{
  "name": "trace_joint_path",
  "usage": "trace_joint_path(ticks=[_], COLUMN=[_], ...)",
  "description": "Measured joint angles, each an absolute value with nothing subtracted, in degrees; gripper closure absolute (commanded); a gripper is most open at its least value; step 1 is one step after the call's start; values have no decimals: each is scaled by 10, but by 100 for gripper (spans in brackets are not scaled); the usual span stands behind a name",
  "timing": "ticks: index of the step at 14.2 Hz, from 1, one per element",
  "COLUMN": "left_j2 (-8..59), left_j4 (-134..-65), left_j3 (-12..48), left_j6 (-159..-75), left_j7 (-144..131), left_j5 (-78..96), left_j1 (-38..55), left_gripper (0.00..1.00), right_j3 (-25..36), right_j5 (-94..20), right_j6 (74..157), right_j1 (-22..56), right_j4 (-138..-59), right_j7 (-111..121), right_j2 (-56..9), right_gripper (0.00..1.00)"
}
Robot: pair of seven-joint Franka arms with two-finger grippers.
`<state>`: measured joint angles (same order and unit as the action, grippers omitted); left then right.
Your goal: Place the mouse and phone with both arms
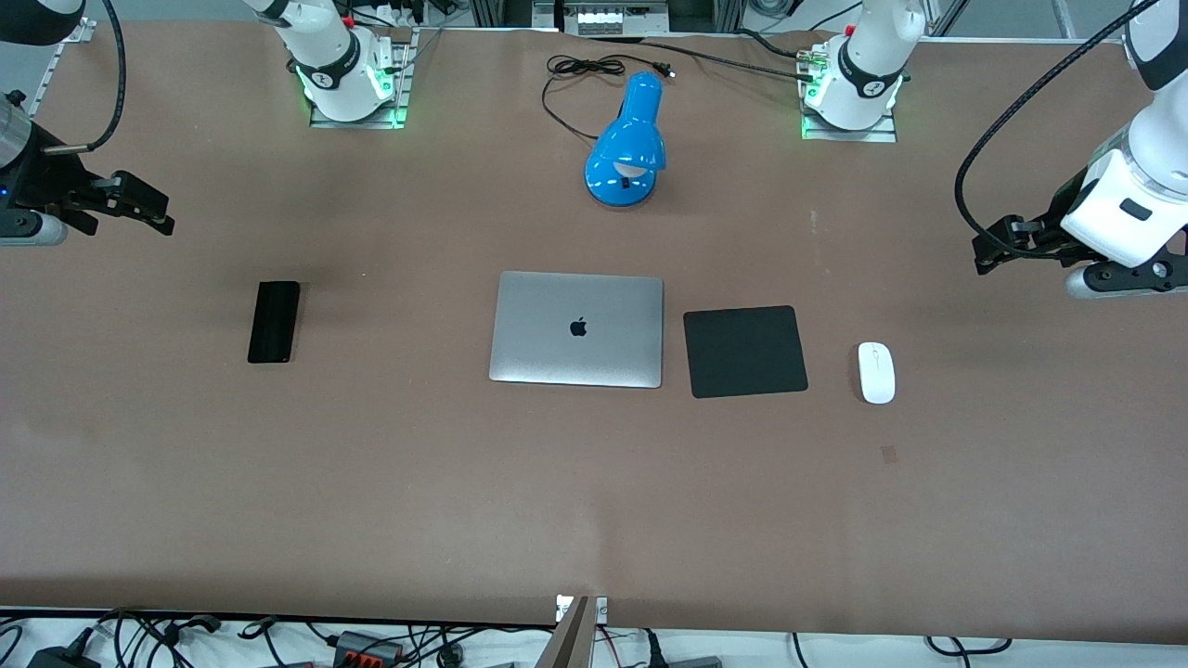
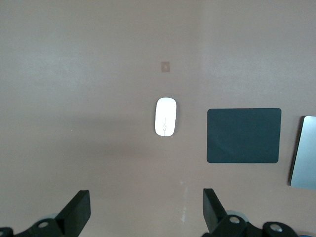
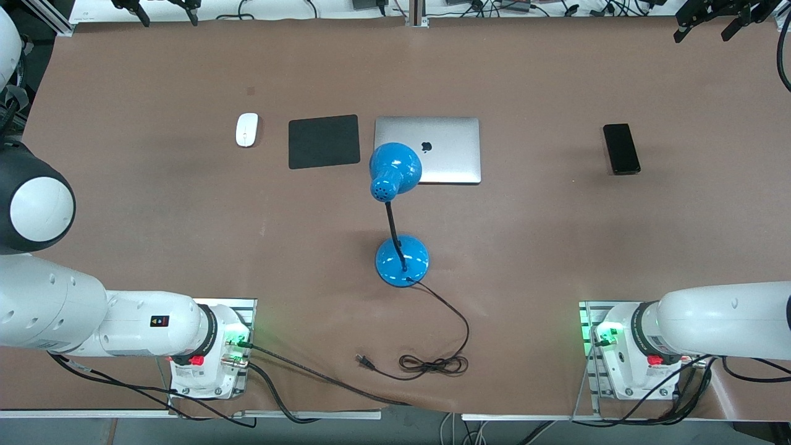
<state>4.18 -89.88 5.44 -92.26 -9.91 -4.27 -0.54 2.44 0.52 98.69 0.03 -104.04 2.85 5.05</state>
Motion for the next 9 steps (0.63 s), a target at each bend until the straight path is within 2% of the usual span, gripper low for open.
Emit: trace_joint_path(ticks=[9], left_j2=[42], left_j4=[-898], left_j3=[54], left_j6=[-923], left_j7=[-99], left_j5=[-43], left_j1=[-5], left_gripper=[0], right_j3=[24], right_j5=[5], right_j6=[986], right_j1=[0], right_j4=[-1040], right_j7=[28], right_j2=[58], right_gripper=[0])
